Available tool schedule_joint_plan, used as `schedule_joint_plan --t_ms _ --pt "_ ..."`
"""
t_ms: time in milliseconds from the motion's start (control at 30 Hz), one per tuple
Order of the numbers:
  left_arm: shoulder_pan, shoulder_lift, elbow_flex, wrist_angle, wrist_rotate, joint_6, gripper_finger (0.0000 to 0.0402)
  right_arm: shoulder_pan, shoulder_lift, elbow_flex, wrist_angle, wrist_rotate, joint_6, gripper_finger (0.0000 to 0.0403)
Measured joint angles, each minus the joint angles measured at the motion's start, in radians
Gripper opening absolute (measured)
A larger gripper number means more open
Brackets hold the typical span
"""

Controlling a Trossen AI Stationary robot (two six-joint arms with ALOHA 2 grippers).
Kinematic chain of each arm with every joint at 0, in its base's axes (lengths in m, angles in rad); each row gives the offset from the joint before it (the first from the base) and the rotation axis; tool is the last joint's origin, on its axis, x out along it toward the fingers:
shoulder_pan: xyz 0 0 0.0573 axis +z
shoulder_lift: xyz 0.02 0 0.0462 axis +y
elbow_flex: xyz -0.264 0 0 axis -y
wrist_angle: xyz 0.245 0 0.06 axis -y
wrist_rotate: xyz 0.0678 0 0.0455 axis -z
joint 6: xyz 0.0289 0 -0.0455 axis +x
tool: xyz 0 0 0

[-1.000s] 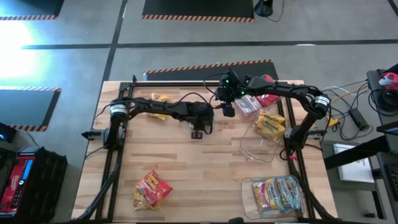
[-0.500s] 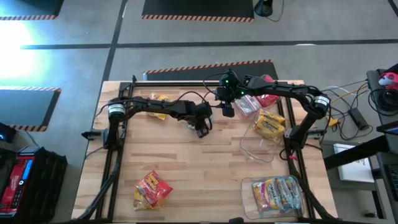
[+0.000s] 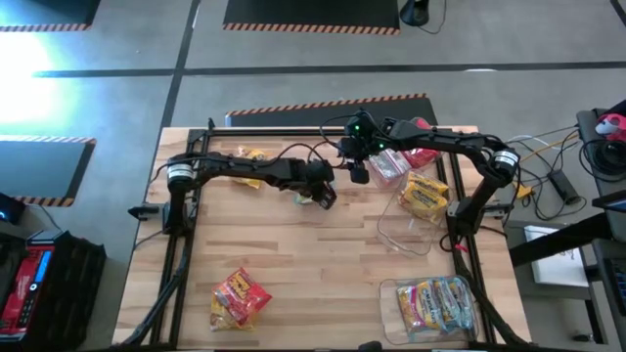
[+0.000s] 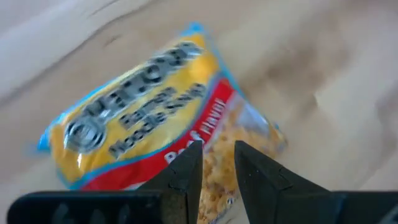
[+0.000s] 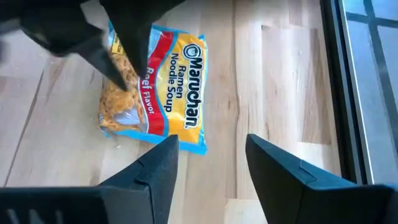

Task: Sort Maruchan noodles
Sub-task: Put the blue noodle pack into the bottom transparent bin

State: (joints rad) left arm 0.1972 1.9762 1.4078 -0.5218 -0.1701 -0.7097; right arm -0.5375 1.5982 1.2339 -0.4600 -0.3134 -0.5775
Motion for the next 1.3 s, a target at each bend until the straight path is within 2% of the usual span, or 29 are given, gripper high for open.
schedule_joint_plan --t_ms 67,167,367,467,600,900,1033,1100,1300 --pt "0.002 0.0 -0.007 0.004 -0.041 -0.175 0.0077 0.0 0.0 0.0 0.002 0.0 0.0 0.0176" --pt "0.004 0.001 -0.034 -0.004 -0.076 -0.311 0.0077 0.0 0.0 0.0 0.002 0.0 0.0 0.0176" --pt "-0.006 0.002 -0.066 0.002 -0.079 -0.35 0.0077 0.0 0.0 0.0 0.003 0.0 0.0 0.0176" --pt "-0.005 0.002 -0.071 0.006 -0.085 -0.303 0.0077 0.0 0.0 0.0 0.003 0.0 0.0 0.0176" --pt "-0.005 0.02 -0.076 0.014 -0.104 -0.091 0.0077 0.0 0.0 0.0 0.004 0.0 0.0 0.0176" --pt "0.005 0.041 -0.081 0.04 -0.107 0.608 0.0077 0.0 0.0 0.0 0.004 0.0 0.001 0.0176" --pt "0.011 0.044 -0.087 0.104 -0.1 0.89 0.0077 0.0 0.0 0.0 0.004 0.0 0.001 0.0176" --pt "0.02 0.047 -0.087 0.15 -0.058 0.965 0.0077 0.0 0.0 0.0 0.002 0.0 0.001 0.0176" --pt "0.053 0.051 -0.09 0.259 0.255 1.131 0.0077 -0.001 0.0 0.0 0.001 0.001 0.018 0.0176"
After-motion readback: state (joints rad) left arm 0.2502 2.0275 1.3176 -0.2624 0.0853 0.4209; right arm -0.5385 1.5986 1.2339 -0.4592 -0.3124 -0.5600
